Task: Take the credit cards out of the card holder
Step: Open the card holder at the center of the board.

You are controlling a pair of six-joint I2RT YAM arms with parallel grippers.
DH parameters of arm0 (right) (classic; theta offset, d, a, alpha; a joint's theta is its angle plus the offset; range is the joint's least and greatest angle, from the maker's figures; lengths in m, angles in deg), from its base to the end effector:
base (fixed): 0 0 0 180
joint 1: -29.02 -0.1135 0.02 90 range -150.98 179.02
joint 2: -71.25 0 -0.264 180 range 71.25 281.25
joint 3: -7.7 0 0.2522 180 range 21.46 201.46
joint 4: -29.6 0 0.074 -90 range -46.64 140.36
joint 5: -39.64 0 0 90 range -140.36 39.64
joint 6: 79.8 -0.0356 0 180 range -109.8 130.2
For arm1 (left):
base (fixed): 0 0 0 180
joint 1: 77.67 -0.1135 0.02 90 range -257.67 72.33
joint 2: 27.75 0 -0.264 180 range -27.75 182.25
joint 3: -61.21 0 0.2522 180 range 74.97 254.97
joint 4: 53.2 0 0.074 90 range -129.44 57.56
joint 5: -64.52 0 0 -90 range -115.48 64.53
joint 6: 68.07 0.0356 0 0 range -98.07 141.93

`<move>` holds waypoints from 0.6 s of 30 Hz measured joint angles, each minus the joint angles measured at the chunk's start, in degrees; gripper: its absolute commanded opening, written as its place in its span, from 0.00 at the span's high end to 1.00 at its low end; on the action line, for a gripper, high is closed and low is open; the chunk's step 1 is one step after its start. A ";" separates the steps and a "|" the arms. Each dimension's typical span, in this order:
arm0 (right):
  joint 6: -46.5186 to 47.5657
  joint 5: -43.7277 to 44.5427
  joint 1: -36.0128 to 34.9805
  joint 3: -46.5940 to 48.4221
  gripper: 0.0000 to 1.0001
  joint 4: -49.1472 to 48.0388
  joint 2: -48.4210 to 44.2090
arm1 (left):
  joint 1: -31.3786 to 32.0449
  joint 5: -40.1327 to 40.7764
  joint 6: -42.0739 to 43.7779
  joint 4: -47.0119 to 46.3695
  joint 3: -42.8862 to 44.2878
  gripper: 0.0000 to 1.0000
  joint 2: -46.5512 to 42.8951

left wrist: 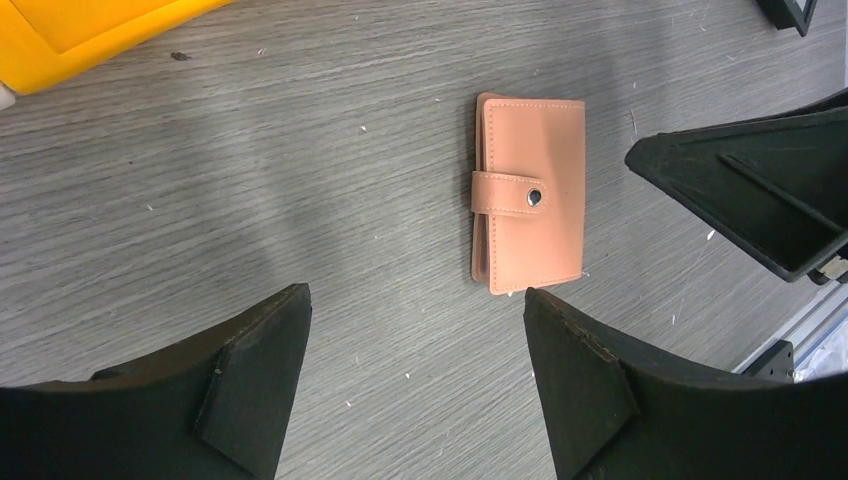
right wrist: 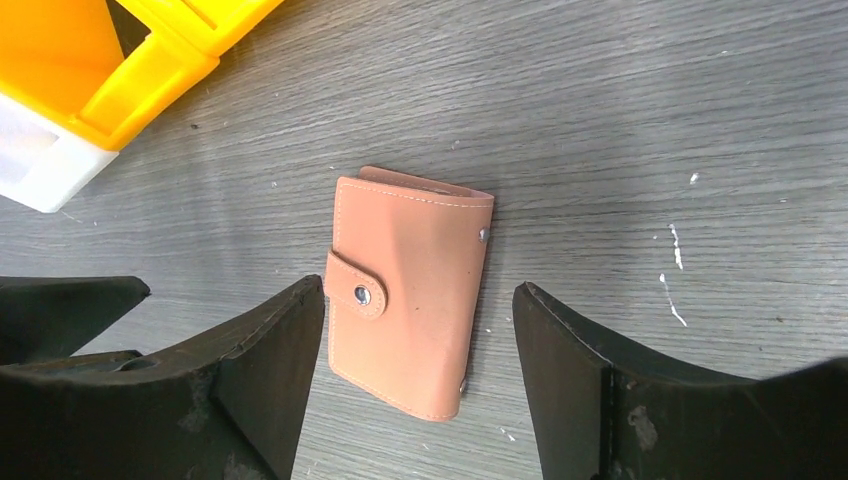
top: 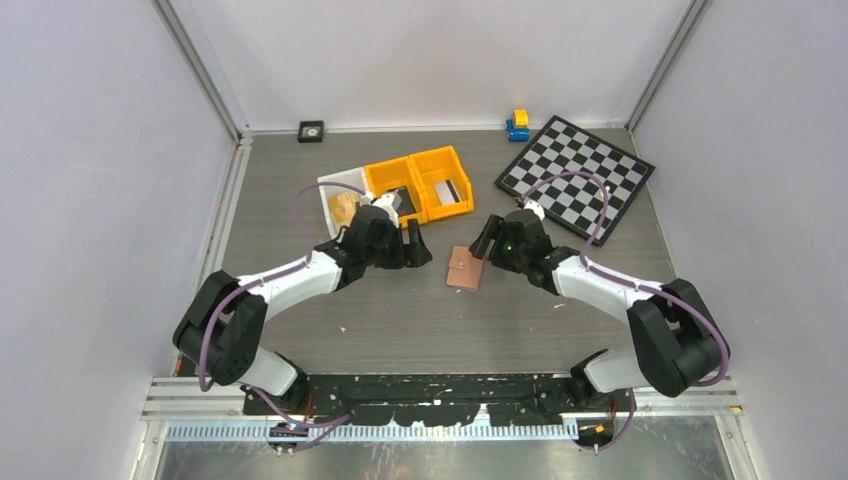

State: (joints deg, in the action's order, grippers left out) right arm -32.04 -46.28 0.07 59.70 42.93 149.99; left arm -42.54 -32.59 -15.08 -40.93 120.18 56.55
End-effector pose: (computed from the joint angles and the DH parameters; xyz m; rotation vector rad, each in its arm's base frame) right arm 0.2440 0.1321 0.1884 0.3085 2.3134 0.5648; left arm 0.2496 -0.1810 0.2016 0.0333 2.3507 -0.7988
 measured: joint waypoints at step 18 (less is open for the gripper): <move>-3.69 -5.84 1.77 -0.76 0.41 -5.14 8.81 | 0.83 -3.17 0.22 -0.15 3.54 0.22 9.97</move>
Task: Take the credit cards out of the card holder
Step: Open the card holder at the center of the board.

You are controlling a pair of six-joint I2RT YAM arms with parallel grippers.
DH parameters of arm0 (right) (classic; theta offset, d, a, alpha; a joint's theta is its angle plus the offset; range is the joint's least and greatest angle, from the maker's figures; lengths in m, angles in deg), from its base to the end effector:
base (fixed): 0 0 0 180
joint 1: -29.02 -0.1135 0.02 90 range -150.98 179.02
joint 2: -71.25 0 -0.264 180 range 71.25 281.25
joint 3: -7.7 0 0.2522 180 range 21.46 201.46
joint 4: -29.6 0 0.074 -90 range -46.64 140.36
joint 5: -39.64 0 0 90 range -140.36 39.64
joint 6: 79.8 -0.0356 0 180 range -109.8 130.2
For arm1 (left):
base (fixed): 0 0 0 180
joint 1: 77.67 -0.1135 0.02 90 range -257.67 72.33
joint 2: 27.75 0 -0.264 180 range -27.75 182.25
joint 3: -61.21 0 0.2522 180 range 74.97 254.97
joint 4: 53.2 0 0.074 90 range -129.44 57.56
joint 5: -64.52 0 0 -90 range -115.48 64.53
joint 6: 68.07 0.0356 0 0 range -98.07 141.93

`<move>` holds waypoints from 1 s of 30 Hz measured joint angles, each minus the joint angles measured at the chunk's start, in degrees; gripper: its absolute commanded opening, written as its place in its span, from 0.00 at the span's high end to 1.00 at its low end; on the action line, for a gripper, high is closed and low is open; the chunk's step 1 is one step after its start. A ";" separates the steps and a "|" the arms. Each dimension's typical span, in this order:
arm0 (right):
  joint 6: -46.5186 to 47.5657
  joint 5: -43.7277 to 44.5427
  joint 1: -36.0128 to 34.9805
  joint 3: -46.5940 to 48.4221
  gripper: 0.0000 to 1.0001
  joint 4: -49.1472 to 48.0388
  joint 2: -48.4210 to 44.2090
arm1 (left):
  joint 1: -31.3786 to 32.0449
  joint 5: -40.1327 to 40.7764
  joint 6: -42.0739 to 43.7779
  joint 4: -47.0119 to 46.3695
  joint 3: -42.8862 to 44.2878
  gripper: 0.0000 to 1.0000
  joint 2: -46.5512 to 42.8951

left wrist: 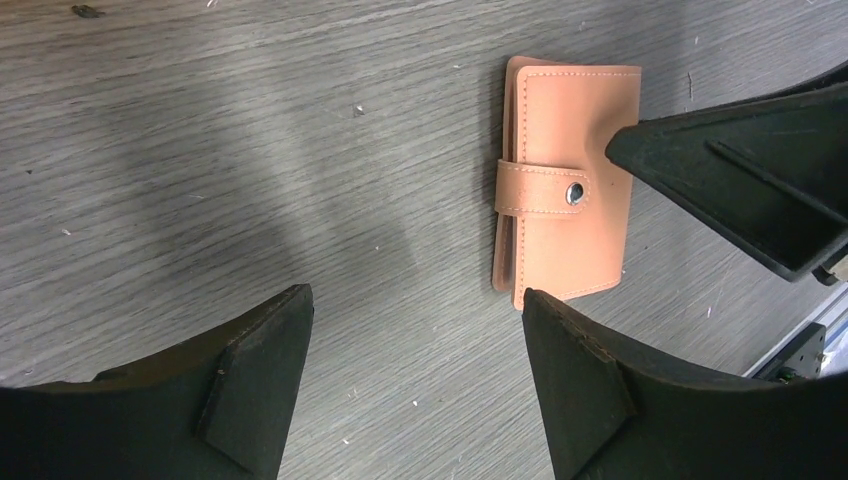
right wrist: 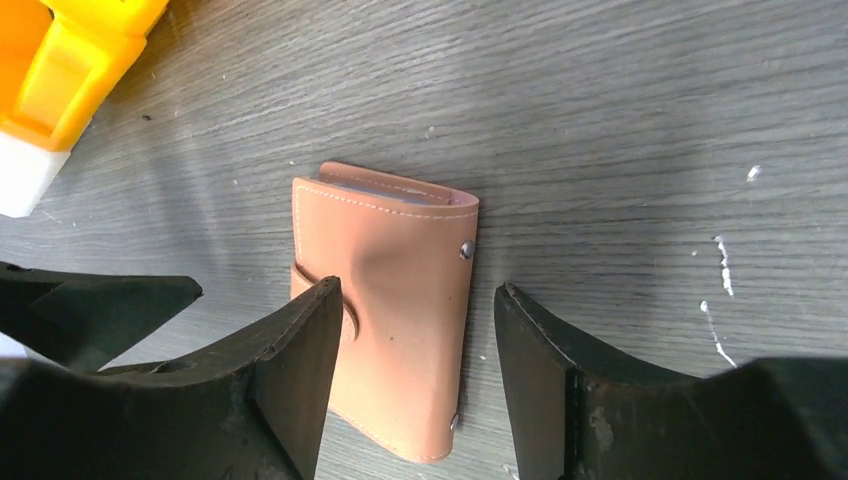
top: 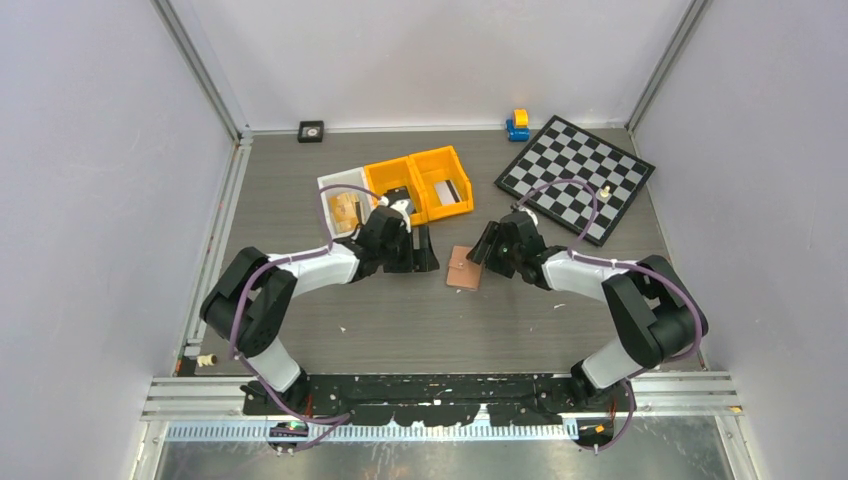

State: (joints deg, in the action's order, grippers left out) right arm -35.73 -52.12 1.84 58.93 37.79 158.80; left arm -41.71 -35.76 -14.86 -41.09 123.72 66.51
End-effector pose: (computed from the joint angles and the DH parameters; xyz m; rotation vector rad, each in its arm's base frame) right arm 0.2575 0.1335 0.1511 0.3828 2.4151 0.6407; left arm 0.2656 -0.2005 0.1685 0.0769 2.4759 -0.8045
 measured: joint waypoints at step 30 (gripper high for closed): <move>0.35 -4.87 -0.15 -0.42 0.99 1.20 -8.02 | 8.92 9.20 5.86 3.19 1.20 0.18 -4.96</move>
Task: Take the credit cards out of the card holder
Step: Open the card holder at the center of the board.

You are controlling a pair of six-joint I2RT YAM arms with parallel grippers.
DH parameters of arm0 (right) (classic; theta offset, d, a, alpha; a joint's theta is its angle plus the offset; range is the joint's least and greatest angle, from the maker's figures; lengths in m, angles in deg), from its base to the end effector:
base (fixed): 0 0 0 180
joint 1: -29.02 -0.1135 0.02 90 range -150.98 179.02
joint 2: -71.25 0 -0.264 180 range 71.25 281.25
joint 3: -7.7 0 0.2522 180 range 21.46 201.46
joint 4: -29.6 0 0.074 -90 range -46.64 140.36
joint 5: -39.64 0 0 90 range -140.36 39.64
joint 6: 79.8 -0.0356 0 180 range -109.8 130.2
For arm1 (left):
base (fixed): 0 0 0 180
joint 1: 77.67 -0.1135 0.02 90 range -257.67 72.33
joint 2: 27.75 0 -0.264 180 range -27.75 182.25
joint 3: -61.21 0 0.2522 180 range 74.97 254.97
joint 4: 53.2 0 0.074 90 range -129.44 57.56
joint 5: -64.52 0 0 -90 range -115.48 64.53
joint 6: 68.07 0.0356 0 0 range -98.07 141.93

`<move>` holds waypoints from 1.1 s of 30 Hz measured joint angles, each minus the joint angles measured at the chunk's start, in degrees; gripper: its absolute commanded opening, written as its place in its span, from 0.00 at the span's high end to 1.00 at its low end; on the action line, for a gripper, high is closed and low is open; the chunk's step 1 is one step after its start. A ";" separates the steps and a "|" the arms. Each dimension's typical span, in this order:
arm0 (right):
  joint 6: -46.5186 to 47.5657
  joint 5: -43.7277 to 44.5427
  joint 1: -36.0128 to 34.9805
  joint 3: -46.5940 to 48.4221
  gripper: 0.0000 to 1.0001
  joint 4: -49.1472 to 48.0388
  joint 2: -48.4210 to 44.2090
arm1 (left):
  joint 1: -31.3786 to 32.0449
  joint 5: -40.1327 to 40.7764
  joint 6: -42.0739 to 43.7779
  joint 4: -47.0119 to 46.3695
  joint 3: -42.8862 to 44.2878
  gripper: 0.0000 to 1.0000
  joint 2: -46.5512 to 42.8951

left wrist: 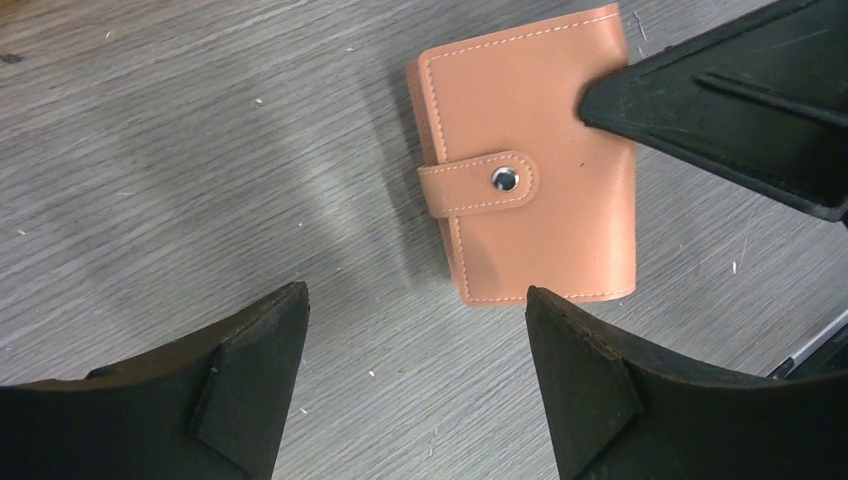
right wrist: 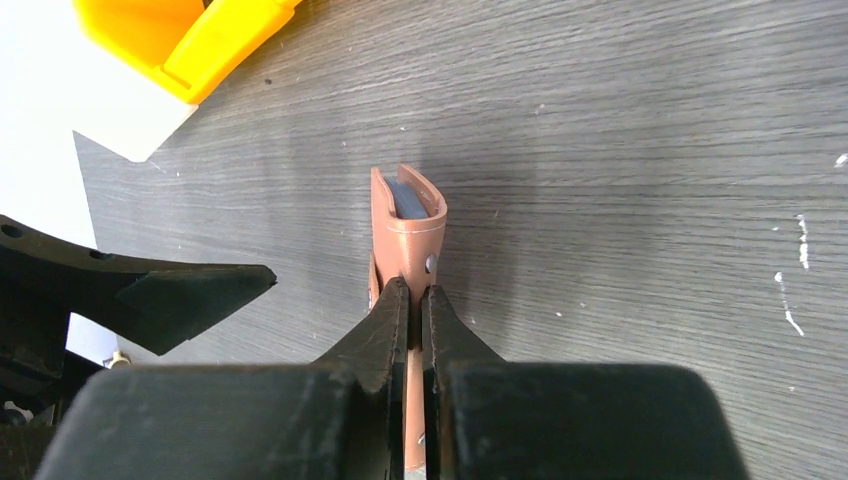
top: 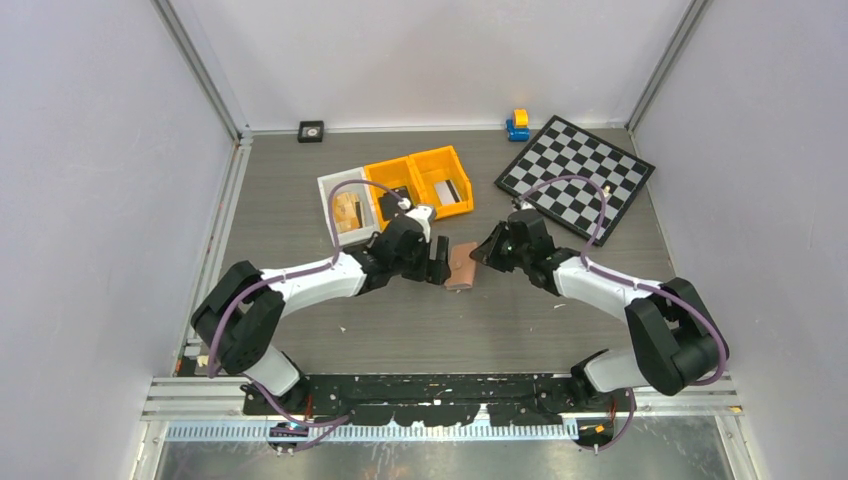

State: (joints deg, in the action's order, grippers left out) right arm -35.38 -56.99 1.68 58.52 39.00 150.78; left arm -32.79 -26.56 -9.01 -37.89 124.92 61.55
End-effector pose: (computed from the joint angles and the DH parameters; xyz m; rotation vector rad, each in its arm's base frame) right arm 0.2462 0.1319 0.1845 0.3083 2.3398 0.7920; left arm 0.2313 -0.2313 0.1968 0.2999 2.3688 -0.6879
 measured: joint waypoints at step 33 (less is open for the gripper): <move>1.42 2.78 -3.85 0.37 0.99 2.84 -0.20 | -0.28 8.50 2.36 16.63 16.37 0.77 15.39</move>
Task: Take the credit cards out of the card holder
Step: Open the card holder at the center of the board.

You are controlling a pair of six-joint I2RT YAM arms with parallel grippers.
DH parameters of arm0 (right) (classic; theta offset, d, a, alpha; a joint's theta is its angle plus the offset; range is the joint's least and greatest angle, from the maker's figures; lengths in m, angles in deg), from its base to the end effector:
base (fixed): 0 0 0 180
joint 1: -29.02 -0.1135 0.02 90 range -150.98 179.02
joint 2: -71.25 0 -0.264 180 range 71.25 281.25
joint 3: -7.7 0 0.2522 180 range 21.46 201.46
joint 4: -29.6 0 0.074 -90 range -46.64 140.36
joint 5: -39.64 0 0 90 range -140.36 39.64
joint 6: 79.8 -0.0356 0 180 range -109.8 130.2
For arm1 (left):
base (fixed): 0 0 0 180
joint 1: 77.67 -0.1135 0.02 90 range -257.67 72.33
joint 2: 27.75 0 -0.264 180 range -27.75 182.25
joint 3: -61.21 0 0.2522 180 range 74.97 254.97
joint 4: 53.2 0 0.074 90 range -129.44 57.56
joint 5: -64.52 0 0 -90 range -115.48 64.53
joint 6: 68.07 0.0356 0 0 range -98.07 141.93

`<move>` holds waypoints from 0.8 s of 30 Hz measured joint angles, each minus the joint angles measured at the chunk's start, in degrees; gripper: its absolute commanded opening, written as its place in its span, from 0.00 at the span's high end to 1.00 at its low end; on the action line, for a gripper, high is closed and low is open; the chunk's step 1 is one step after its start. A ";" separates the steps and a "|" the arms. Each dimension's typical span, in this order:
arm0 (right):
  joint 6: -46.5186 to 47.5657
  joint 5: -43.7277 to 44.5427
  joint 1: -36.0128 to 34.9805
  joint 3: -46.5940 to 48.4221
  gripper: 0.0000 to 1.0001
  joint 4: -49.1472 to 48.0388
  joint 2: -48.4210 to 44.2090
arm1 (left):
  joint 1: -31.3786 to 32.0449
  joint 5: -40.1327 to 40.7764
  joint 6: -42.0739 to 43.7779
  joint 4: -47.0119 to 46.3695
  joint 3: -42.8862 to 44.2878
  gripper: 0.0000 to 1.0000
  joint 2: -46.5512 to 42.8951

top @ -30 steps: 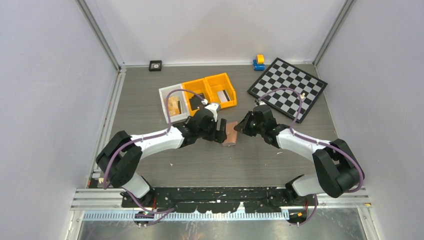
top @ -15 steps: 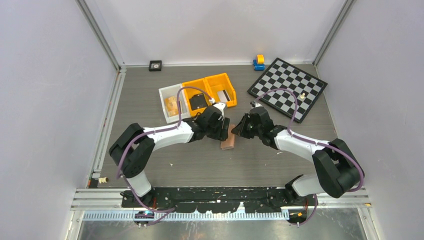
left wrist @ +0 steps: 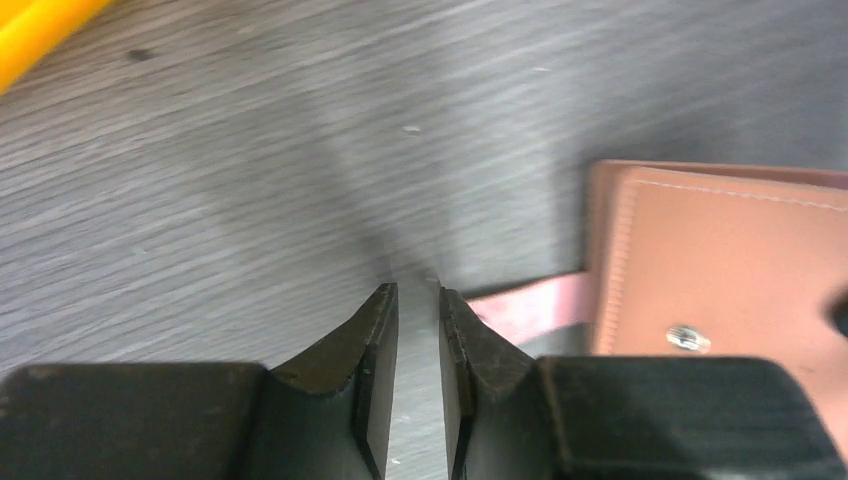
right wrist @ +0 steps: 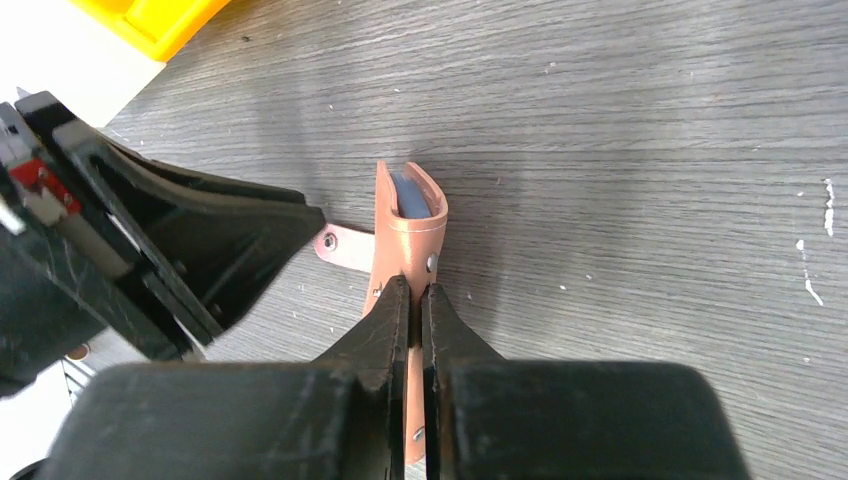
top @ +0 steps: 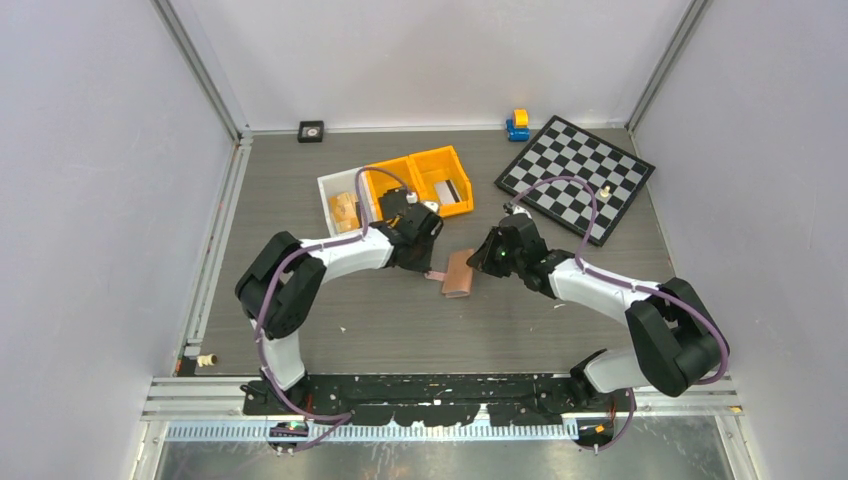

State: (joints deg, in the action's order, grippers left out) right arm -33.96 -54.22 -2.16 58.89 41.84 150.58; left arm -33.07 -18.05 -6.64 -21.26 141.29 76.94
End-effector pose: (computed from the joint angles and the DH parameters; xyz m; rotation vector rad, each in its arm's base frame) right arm 0.2357 0.1454 0.1830 0.2334 2.3812 0.7396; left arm 0.2713 -0.2611 0.1726 0.3097 2.5605 -0.3274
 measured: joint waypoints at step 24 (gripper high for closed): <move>0.00 -1.86 0.68 0.68 0.99 -0.83 2.01 | -3.10 -15.43 -2.58 -16.35 -13.77 0.48 -10.56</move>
State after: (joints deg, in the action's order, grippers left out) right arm -33.96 -56.07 -1.48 59.57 41.01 152.59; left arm -36.18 -33.49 -9.22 -37.61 127.52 66.38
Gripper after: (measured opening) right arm 0.075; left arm 0.631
